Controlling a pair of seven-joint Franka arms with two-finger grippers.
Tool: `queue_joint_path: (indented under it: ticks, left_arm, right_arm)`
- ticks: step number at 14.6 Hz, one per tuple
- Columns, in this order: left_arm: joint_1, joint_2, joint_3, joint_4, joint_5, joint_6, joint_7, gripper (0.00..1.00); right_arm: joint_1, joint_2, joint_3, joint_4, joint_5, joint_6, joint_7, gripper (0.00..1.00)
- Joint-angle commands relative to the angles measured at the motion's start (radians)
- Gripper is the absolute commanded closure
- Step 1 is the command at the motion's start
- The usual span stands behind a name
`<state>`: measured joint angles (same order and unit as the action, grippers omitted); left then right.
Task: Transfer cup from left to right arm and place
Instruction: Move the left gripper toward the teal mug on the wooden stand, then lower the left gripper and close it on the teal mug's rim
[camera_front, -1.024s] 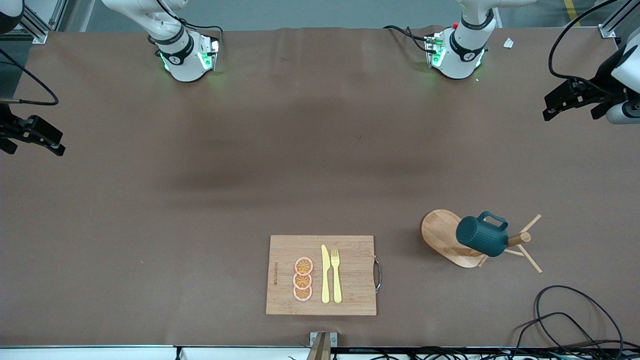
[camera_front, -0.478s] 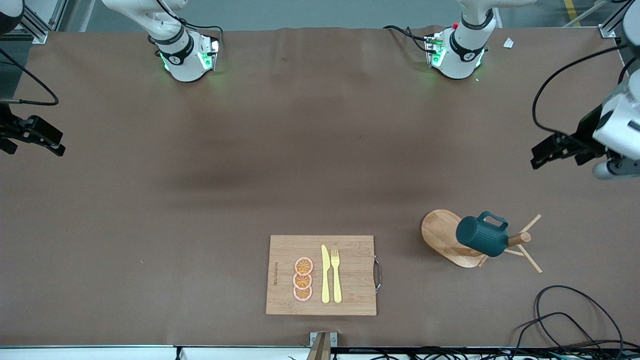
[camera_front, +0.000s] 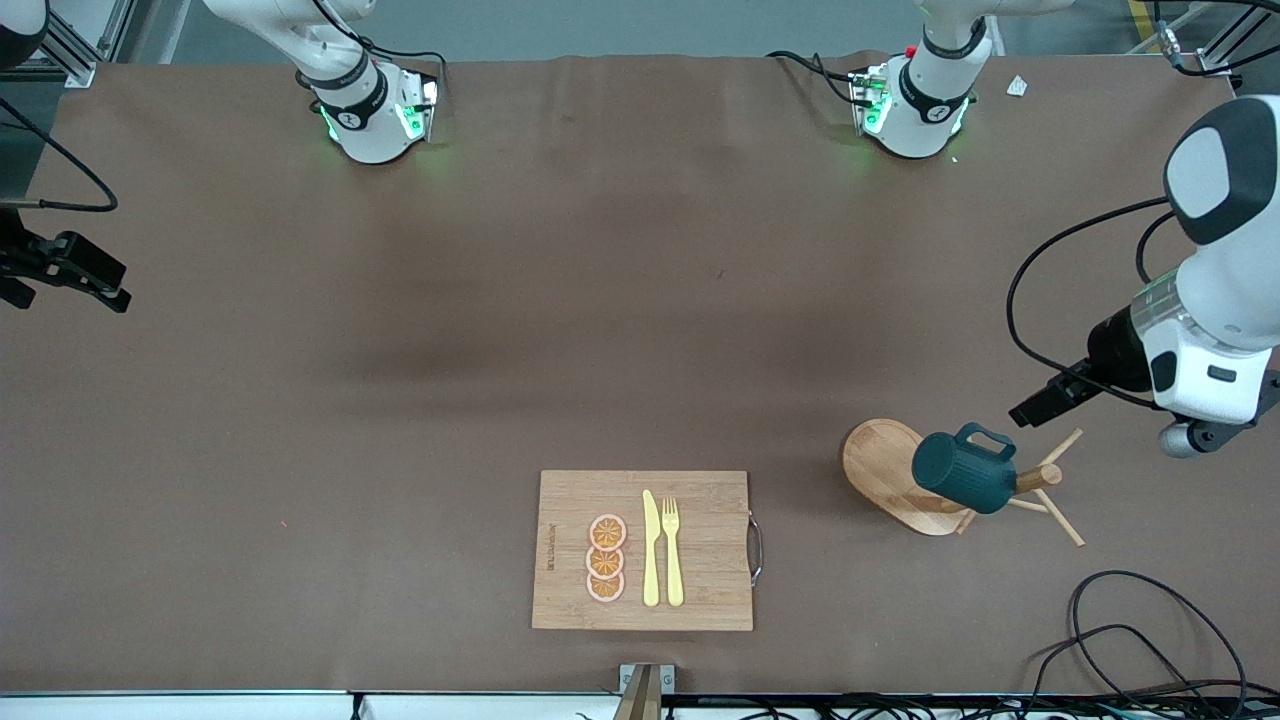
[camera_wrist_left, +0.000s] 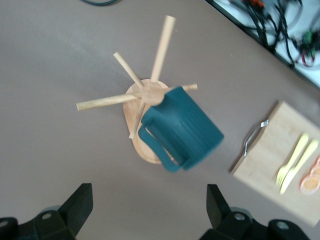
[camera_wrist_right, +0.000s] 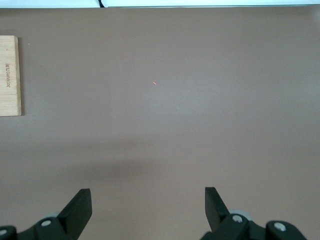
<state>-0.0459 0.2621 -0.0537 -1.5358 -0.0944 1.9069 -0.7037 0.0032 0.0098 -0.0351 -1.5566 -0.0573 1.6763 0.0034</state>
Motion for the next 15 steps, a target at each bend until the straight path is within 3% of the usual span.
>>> queue_joint_path:
  ticks: [1,3,5,8,13,15]
  left_arm:
    - [0.021,-0.047,-0.002,-0.130,-0.050,0.137,-0.100,0.00]
    - [0.044,-0.093,-0.002,-0.254,-0.155,0.288,-0.120,0.00]
    - [0.044,-0.118,-0.003,-0.315,-0.214,0.345,-0.140,0.00]
    - [0.051,-0.129,-0.002,-0.351,-0.338,0.371,-0.149,0.01]
    - [0.058,-0.132,-0.002,-0.421,-0.404,0.465,-0.148,0.01]
    - [0.064,-0.132,-0.002,-0.425,-0.482,0.468,-0.145,0.01]
  right_arm:
    - [-0.012,-0.005,0.006,-0.008,0.013,0.006,-0.007,0.00]
    - [-0.012,-0.005,0.006,-0.008,0.013,0.006,-0.007,0.00]
    - [-0.012,-0.005,0.006,-0.008,0.014,0.006,-0.007,0.00]
    - [-0.012,-0.005,0.006,-0.010,0.014,0.008,-0.007,0.00]
    - [-0.014,-0.005,0.006,-0.010,0.014,0.008,-0.007,0.00]
    - [-0.014,-0.005,0.006,-0.013,0.014,0.008,-0.007,0.00]
